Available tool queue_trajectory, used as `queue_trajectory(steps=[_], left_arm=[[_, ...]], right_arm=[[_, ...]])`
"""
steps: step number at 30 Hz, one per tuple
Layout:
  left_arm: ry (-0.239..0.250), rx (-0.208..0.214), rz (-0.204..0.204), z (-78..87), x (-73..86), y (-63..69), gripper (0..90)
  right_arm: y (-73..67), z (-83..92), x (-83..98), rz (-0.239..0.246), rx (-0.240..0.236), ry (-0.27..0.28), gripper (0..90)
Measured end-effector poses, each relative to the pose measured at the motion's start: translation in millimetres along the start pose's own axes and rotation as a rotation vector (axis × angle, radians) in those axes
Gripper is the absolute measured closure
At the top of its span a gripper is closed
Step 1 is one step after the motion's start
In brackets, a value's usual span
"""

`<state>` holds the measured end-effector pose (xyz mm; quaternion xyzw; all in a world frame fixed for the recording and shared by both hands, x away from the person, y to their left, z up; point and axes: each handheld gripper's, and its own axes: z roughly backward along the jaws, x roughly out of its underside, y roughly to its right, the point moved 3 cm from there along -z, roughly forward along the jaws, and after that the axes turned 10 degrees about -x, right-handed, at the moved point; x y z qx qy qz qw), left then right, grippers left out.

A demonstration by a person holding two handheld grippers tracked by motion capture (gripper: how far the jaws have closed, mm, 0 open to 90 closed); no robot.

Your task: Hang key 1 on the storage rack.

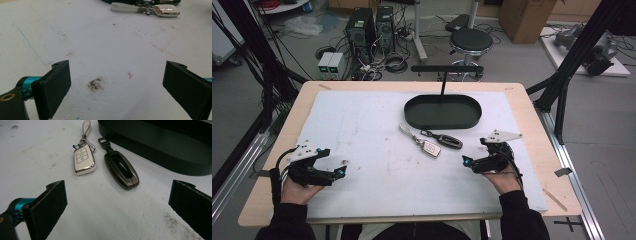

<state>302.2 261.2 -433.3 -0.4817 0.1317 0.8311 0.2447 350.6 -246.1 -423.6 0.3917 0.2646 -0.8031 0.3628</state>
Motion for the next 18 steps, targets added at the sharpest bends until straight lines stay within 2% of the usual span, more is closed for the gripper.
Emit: queue_trajectory(steps=[2, 3, 10, 14, 18], left_arm=[[-0.002, 0.004, 0.001, -0.4, 0.1, 0.1, 8.5], [-0.004, 0.005, 0.0, -0.6, 0.2, 0.1, 8.5], [-0.005, 0.007, 0.0, -1.2, 0.3, 0.4, 8.5], [0.012, 0.0, 0.002, 0.6, -0.3, -1.0, 8.5], [0.009, 0.001, 0.0, 0.3, -0.3, -0.8, 8.5]], right_arm=[[-0.6, -2.4, -1.9, 0.004, -0.006, -0.003, 1.0], [-2.5, -6.9, -6.3, 0.004, -0.026, -0.004, 1.1], [-6.5, -20.9, -21.0, 0.022, -0.046, -0.031, 1.1], [-7.9, -26.4, -26.7, 0.034, -0.05, -0.043, 1.1], [-9.3, -33.9, -34.8, 0.006, -0.08, -0.051, 1.0]])
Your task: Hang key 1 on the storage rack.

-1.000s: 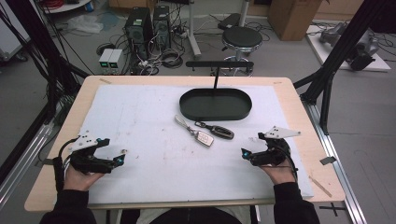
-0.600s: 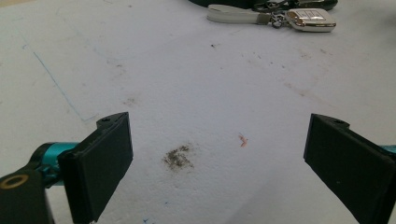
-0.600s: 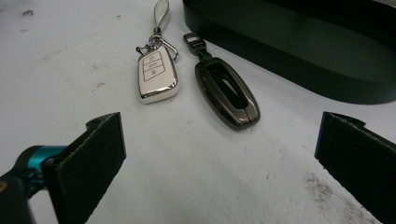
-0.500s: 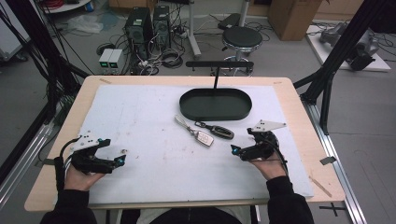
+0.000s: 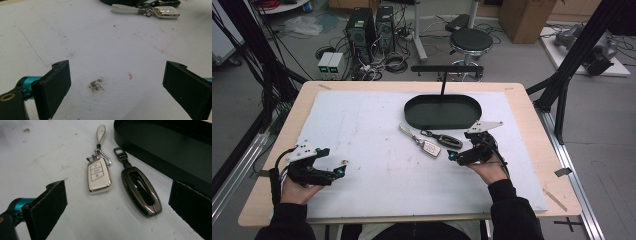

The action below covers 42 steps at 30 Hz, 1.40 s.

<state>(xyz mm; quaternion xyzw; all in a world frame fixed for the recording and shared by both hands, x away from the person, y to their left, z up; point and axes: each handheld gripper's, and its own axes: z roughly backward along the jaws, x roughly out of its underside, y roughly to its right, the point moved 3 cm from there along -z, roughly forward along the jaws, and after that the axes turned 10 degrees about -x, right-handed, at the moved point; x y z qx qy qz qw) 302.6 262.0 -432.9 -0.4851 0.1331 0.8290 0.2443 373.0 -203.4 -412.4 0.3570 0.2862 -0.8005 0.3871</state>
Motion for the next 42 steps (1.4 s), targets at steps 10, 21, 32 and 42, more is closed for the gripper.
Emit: queue_trajectory(steps=[10, 21, 32, 42], left_arm=[[-0.006, 0.002, -0.006, -1.8, 0.5, 0.7, 8.5], [-0.008, 0.009, -0.004, -2.5, 0.7, 0.7, 8.5], [-0.007, 0.01, -0.007, -2.4, 0.7, 0.6, 8.5], [-0.007, 0.012, -0.006, -1.8, 0.7, 0.3, 8.5]], right_arm=[[-7.1, -20.1, -26.5, 0.037, -0.025, -0.037, 1.1], [-11.1, -46.6, -43.7, 0.047, -0.047, -0.077, 1.0], [-12.5, -70.4, -58.2, 0.048, -0.053, -0.117, 1.1], [-13.6, -95.1, -71.0, 0.053, -0.06, -0.162, 1.1]])
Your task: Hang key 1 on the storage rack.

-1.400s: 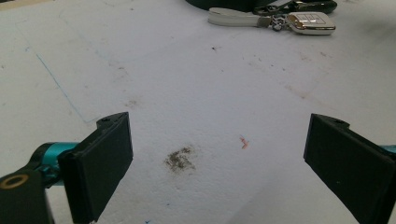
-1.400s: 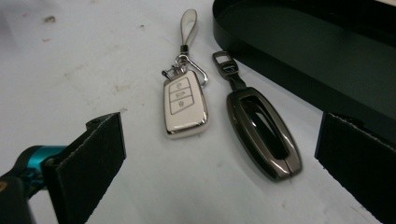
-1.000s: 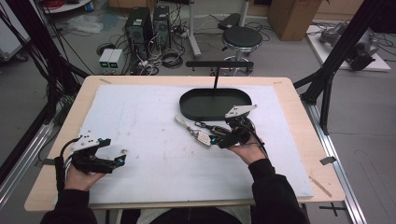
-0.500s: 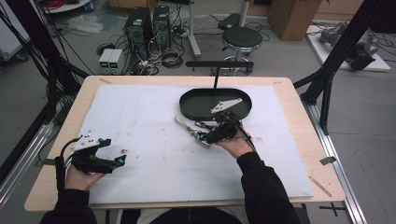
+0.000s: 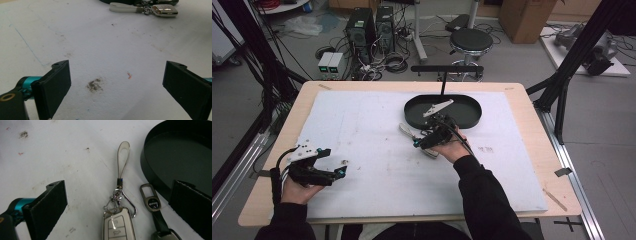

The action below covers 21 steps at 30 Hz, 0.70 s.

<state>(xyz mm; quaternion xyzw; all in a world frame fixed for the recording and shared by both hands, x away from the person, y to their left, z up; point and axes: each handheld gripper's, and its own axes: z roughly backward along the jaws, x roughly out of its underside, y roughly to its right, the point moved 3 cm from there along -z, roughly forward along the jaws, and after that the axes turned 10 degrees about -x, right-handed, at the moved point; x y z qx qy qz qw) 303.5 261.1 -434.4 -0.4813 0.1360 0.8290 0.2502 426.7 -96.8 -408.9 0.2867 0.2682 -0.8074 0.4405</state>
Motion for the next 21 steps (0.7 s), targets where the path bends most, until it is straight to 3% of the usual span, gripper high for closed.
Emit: queue_trajectory(steps=[12, 21], left_arm=[[-0.009, 0.001, 0.004, -1.3, 2.7, -1.9, 8.5], [-0.017, 0.0, -0.003, -1.9, 3.8, -1.7, 8.5]], right_arm=[[-2.0, -31.0, -13.6, -0.022, -0.02, -0.059, 1.1], [2.0, -52.0, -12.0, -0.025, -0.016, -0.131, 1.2]])
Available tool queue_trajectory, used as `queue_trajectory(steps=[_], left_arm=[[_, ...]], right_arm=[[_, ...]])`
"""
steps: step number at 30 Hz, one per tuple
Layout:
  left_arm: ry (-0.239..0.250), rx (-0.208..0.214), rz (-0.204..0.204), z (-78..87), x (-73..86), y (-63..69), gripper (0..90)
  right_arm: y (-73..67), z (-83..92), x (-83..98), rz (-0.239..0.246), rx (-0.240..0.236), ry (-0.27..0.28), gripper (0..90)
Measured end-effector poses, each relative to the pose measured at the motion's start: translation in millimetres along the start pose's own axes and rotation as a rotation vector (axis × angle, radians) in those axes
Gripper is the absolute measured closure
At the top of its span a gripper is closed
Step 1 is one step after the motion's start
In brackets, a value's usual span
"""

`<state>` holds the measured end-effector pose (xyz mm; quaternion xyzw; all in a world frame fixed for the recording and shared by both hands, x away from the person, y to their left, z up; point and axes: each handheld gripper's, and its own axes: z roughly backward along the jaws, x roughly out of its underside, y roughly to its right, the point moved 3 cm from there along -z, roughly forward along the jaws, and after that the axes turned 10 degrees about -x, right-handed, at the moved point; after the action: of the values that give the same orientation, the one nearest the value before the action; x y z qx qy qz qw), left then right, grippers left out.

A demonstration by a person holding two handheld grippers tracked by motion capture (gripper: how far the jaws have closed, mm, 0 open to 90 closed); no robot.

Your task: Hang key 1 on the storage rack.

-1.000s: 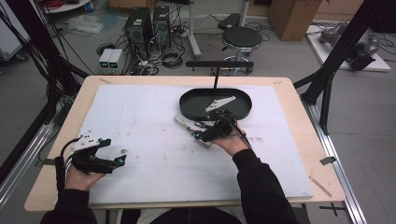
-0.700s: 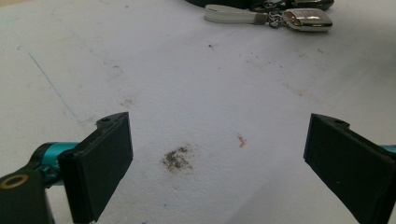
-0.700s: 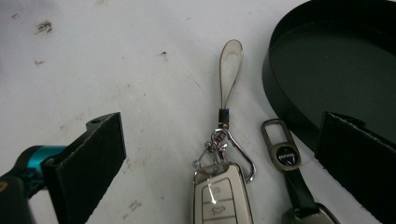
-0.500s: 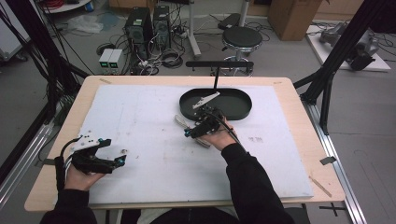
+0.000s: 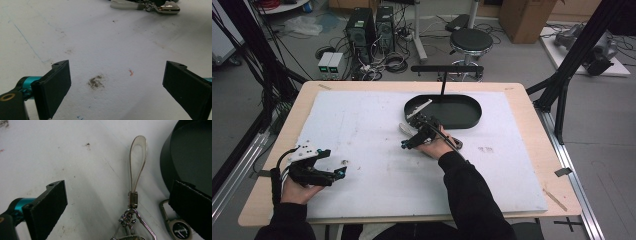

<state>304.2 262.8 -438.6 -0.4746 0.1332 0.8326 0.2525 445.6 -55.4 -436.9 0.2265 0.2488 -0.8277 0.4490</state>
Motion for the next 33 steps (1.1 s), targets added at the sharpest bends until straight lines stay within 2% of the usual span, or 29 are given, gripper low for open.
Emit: queue_trajectory(steps=[2, 4, 7, 8, 9, 11, 12, 14, 16, 18, 20, 21, 22, 23, 25, 30, 33], left_arm=[[0.001, -0.001, 0.006, 0.1, 0.1, -0.2, 8.5], [0.003, -0.002, 0.008, 0.2, 0.4, -0.7, 8.5], [0.002, -0.002, 0.008, 0.3, 0.8, -1.2, 8.5], [0.002, -0.003, 0.008, 0.3, 0.8, -1.0, 8.5], [0.002, -0.002, 0.007, 0.3, 0.8, -1.1, 8.5], [0.001, -0.001, 0.006, 0.3, 0.8, -0.9, 8.5], [0.001, 0.0, 0.006, 0.2, 0.8, -0.9, 8.5], [0.001, 0.0, 0.005, 0.2, 0.8, -1.0, 8.5], [0.001, 0.001, 0.007, 0.1, 0.9, -0.8, 8.5], [0.0, 0.001, 0.007, 0.0, 0.9, -0.6, 8.5], [0.0, 0.002, 0.008, -0.2, 0.9, -0.2, 8.5], [0.0, 0.003, 0.006, -0.3, 0.9, -0.2, 8.5], [-0.001, 0.002, 0.005, -0.4, 0.9, -0.1, 8.6], [-0.001, 0.002, 0.005, -0.4, 0.9, -0.1, 8.5], [-0.002, 0.003, 0.002, -0.3, 0.9, 0.0, 8.5], [-0.001, 0.003, 0.0, -0.2, 0.8, 0.0, 8.5], [-0.002, 0.003, 0.003, -0.2, 0.9, 0.0, 8.5]], right_arm=[[1.6, -4.4, 0.5, -0.013, -0.004, -0.008, 5.1], [3.0, -8.9, 0.6, -0.022, -0.003, -0.018, 5.5], [4.4, -15.5, -0.1, -0.027, 0.023, -0.038, 7.0], [4.9, -17.0, -0.4, -0.03, 0.036, -0.047, 12.0], [4.9, -17.7, -1.4, -0.033, 0.049, -0.048, 20.6], [5.2, -18.2, -2.9, -0.033, 0.064, -0.04, 24.8], [6.3, -18.1, -4.6, -0.036, 0.091, -0.031, 32.5], [6.9, -18.5, -5.4, -0.042, 0.094, -0.023, 35.2], [6.9, -19.9, -6.6, -0.048, 0.083, -0.012, 43.5], [5.1, -25.5, -5.9, -0.013, 0.092, -0.045, 54.6], [4.2, -26.1, -5.9, -0.008, 0.092, -0.046, 57.5], [3.6, -25.9, -6.2, -0.009, 0.079, -0.042, 63.9], [1.8, -25.9, -6.7, 0.003, 0.083, -0.043, 74.5], [1.8, -25.9, -6.7, 0.003, 0.083, -0.043, 74.5], [-1.4, -27.1, -7.2, 0.013, 0.077, -0.049, 85.2], [-2.6, -27.4, -7.5, 0.006, 0.1, -0.05, 87.2], [-2.4, -27.0, -7.4, -0.004, 0.097, -0.047, 87.4]])
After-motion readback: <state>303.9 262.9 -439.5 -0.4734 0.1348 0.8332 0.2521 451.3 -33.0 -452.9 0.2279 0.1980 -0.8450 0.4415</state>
